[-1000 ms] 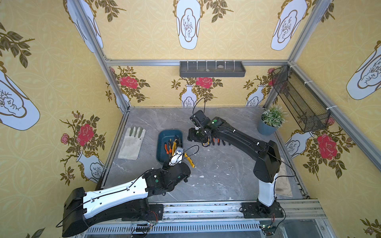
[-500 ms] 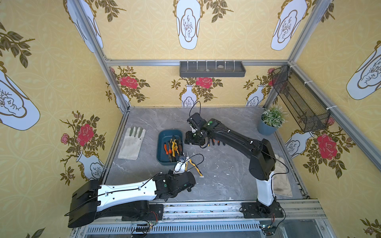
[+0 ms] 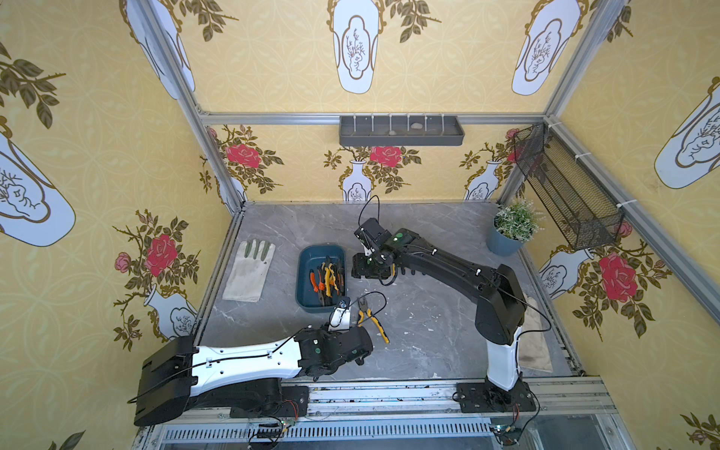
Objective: Take the pliers out of the storage box
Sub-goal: Pick up the pliers at the center of the board.
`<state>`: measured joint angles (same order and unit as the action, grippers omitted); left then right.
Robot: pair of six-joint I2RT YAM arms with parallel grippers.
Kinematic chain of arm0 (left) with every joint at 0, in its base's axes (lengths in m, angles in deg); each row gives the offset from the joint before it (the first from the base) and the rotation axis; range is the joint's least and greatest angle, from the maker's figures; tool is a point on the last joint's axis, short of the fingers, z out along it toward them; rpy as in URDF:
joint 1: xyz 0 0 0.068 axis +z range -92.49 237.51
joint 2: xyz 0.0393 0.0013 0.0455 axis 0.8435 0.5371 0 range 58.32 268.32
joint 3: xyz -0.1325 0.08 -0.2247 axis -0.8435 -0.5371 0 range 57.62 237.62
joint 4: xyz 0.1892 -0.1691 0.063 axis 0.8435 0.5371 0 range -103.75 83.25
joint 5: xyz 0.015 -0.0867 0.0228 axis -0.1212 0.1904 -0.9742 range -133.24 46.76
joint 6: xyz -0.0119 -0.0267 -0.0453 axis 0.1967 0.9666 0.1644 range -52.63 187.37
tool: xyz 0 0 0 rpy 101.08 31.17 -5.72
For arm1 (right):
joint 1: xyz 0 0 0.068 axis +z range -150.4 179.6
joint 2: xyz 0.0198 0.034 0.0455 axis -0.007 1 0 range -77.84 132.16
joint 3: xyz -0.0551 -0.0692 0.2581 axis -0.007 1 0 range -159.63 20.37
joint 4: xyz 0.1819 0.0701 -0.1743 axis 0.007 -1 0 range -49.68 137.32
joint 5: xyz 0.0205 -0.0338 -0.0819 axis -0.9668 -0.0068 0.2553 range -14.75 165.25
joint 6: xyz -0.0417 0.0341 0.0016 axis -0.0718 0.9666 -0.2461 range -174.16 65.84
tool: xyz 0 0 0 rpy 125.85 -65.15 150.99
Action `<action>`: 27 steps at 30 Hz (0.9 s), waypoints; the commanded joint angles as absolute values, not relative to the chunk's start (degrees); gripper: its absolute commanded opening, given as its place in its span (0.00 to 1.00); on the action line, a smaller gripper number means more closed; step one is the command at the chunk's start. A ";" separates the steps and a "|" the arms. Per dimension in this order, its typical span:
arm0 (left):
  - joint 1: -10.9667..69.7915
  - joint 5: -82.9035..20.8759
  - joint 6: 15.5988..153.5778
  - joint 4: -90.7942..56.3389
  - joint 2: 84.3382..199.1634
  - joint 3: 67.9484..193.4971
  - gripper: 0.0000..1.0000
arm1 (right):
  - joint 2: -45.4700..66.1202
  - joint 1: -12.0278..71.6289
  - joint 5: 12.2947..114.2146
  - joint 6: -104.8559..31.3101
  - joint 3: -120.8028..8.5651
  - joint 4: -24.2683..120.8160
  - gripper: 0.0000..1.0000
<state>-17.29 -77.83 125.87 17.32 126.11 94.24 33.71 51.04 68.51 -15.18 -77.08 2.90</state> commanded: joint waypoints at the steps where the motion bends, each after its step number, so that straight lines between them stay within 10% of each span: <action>1: -17.20 -72.31 130.22 21.44 132.12 97.97 0.49 | 31.17 48.95 69.96 -14.61 -73.43 5.02 0.62; 5: -16.10 -62.72 132.99 20.18 139.57 101.22 0.62 | 26.22 45.33 67.70 -13.99 -66.07 9.05 0.62; 20: -10.94 -51.34 135.83 12.71 146.56 98.74 0.55 | 18.57 41.36 67.78 -15.38 -57.33 10.87 0.62; 27: -7.53 -49.05 132.66 12.47 145.63 97.75 0.32 | 18.14 40.52 67.30 -15.66 -56.03 11.37 0.62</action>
